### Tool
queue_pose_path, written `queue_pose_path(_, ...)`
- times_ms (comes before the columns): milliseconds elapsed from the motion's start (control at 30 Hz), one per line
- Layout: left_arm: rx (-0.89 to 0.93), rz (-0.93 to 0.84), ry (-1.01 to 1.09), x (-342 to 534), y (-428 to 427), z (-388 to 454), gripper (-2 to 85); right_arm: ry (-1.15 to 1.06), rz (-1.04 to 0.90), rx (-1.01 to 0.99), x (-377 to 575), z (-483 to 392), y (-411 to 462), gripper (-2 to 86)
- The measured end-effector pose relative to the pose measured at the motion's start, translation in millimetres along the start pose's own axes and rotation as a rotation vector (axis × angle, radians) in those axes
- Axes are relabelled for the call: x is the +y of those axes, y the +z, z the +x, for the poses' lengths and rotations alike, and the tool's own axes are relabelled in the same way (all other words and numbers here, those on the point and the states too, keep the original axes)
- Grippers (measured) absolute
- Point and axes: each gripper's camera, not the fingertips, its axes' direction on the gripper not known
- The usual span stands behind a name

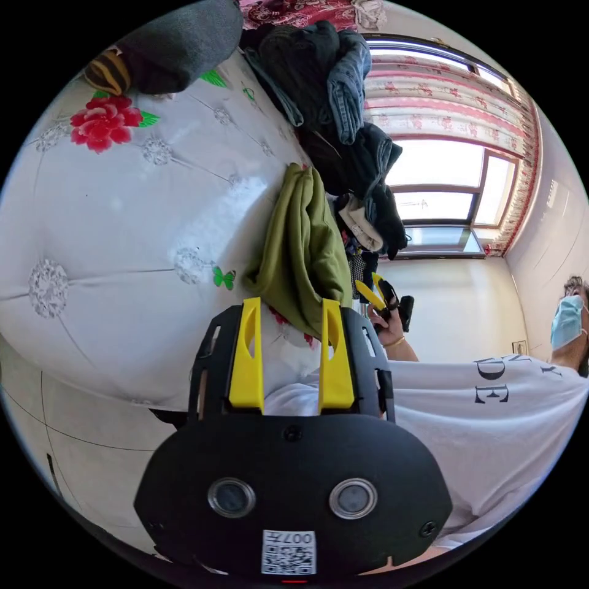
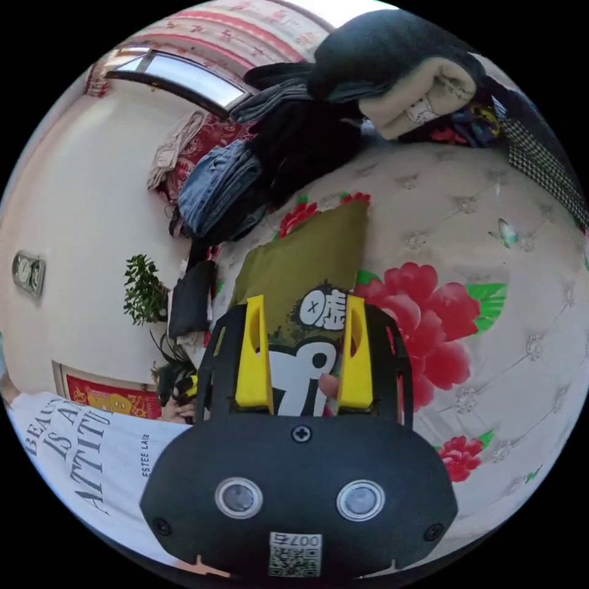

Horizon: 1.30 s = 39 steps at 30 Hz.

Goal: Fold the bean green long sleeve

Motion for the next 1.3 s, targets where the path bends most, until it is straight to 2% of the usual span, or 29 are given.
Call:
queue_pose_path(200, 0.066, -0.061, -0.023, -12, 25, -17, 20.6, 0.207, -0.064, -0.075, -40, 52, 31, 14.9)
queue_pose_path(333, -0.041, -0.071, 0.017, 4, 6, -28, 21.3, 0.208, -0.070, -0.021, -57, 50, 46, 13.9)
queue_pose_path(467, -0.007, -0.099, 0.012, 24, 14, -40, 21.8, 0.239, -0.066, -0.254, -79, 56, 49, 13.2)
queue_pose_path(633, -0.008, -0.075, 0.049, 21, 72, -50, 19.7, 0.211, -0.131, -0.204, -97, 53, 57, 10.9)
queue_pose_path(733, 0.068, -0.030, -0.067, -1, 105, -72, 14.2, 0.211, -0.136, -0.263, -100, 60, 48, 8.8)
queue_pose_path(833, 0.061, 0.007, -0.064, -5, 114, -67, 6.2, 0.249, -0.064, -0.346, -90, 69, 21, 7.5)
queue_pose_path(900, 0.048, -0.006, 0.006, -6, 117, -50, 5.2, 0.259, 0.013, -0.408, -72, 79, -15, 7.0)
queue_pose_path(1067, 0.057, -0.172, 0.176, -8, 174, 14, 5.0, 0.277, 0.147, -0.431, -29, 109, -105, 5.6)
queue_pose_path(1233, 0.184, -0.393, 0.404, -18, 308, 116, 5.0, 0.283, 0.384, -0.378, 2, 145, -225, 4.2)
queue_pose_path(1300, 0.240, -0.470, 0.466, -20, 365, 154, 5.0, 0.280, 0.533, -0.334, 19, 159, -291, 3.7)
